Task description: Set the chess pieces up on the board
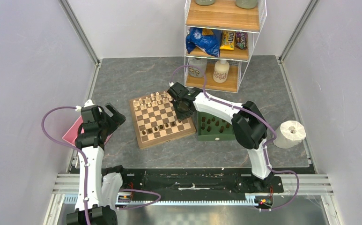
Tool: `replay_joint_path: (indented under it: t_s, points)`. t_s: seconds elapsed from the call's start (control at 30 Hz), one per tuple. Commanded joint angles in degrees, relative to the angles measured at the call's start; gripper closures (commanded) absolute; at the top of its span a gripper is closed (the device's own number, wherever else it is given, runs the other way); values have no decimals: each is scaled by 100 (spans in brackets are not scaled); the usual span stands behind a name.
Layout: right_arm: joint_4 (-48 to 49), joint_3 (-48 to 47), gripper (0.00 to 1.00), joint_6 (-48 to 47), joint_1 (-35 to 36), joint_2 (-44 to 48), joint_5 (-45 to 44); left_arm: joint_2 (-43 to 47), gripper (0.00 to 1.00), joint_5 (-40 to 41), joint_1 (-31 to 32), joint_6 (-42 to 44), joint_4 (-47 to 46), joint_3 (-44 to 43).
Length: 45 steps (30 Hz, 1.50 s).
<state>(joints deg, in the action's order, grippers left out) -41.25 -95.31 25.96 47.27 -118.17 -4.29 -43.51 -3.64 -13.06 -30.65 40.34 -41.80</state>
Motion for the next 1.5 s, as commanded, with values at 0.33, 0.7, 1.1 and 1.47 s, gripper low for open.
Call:
replay_joint_path:
  t_s: [0.33,0.7,1.1,1.47]
  points:
    - [52,-229,82,47,81,-74,135,47,1,-144,-38,-90,-156,17]
    - [68,-217,77,66,81,-174,-80,46,1,-146,-48,-90,-159,21]
    - [161,-172,56,41,81,208,-156,48,1,-146,-55,-90,-158,16]
    - [410,1005,49,22,-670,1951,-1031,58,1,-155,-56,-90,-160,22]
